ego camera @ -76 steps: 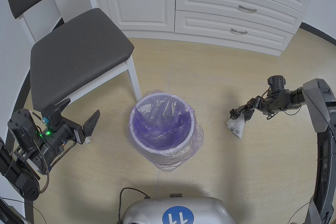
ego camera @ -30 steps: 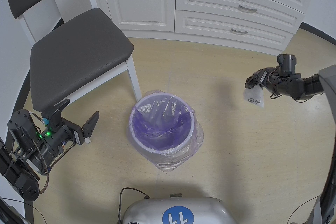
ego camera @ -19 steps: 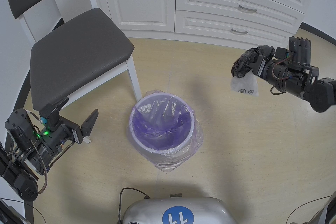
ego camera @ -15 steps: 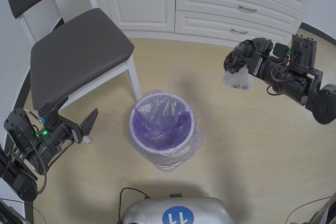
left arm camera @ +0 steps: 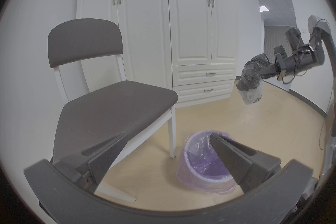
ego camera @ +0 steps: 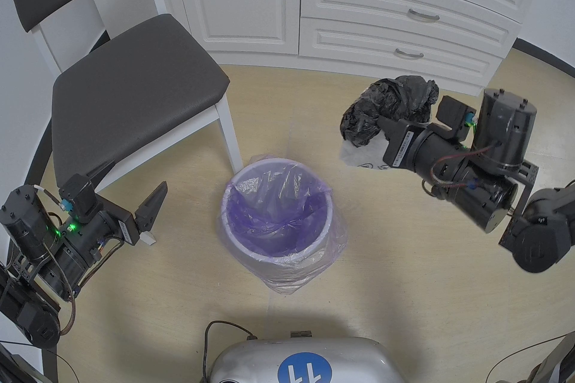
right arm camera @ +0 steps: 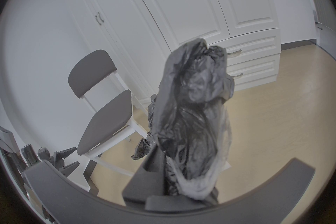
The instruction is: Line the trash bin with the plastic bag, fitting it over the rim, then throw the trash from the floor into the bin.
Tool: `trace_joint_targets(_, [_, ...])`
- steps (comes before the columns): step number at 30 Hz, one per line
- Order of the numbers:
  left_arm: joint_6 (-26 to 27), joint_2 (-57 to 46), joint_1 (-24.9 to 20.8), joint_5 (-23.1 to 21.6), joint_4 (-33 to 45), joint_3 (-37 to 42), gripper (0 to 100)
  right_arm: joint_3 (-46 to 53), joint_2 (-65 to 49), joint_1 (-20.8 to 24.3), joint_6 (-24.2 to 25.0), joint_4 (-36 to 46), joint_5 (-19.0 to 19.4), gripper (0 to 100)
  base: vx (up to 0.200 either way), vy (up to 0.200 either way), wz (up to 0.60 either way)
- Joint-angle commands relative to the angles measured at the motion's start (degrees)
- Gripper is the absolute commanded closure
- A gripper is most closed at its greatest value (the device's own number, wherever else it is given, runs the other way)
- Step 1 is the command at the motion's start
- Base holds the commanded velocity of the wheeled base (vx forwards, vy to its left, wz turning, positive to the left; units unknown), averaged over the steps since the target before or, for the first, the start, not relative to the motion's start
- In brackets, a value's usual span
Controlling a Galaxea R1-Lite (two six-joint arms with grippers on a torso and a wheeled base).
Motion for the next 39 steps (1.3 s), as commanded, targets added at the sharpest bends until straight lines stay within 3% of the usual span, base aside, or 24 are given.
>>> trace_joint_targets(1, [-0.10, -3.93, -1.15, 0.10, -0.05, 0.43, 0, 4.45, 3.96, 6.14, -0.44, -6.27, -4.08, 100, 0.000, 0.000, 0.00])
trace_joint_targets(6, [-0.27, -7.44, -1.68, 0.10, -0.05, 1.22, 0, 5.85, 8.45, 11.24, -0.97, -17.34, -5.04, 100, 0.000, 0.000, 0.00])
trace_joint_targets(12, [-0.18, -9.46, -2.21, 0.10, -0.05, 0.87, 0, 5.41, 17.76, 14.14, -1.41, -31.05, -5.31, 100, 0.000, 0.000, 0.00])
trace_joint_targets(14, [0.52, -10.17, -4.58, 0.54, -0.05, 0.70, 0, 5.50, 22.95, 15.81, -4.84, -39.14, -5.31, 100, 0.000, 0.000, 0.00])
trace_joint_targets(17, [1.49, -12.28, -5.02, 0.45, -0.05, 0.78, 0, 5.85, 23.83, 16.16, -9.41, -39.14, -5.48, 100, 0.000, 0.000, 0.00])
trace_joint_targets(22, [1.92, -12.80, -6.16, 0.45, -0.05, 0.34, 0, 5.77, 23.56, 16.51, -10.11, -39.14, -6.36, 100, 0.000, 0.000, 0.00])
trace_joint_targets(23, [3.07, -13.95, -6.43, 0.45, -0.05, 0.34, 0, 5.59, 23.39, 17.22, -10.38, -39.14, -7.95, 100, 0.000, 0.000, 0.00])
trace_joint_targets(30, [6.23, -18.16, -6.43, 0.54, 0.12, 0.43, 0, 6.91, 16.71, 19.59, -15.03, -39.14, -9.61, 100, 0.000, 0.000, 0.00])
trace_joint_targets(33, [6.76, -19.31, -6.34, 0.54, 0.65, 0.34, 0, 7.61, 9.59, 20.38, -13.54, -29.03, -9.53, 100, 0.000, 0.000, 0.00])
trace_joint_targets(37, [6.76, -19.66, -6.07, 0.54, 0.65, -0.27, 0, 5.85, 4.49, 20.12, -8.62, -19.28, -9.35, 100, 0.000, 0.000, 0.00])
trace_joint_targets(39, [6.67, -19.83, -6.07, 0.54, 0.65, -0.27, 0, 1.11, 3.79, 19.15, -5.28, -10.05, -9.18, 100, 0.000, 0.000, 0.00])
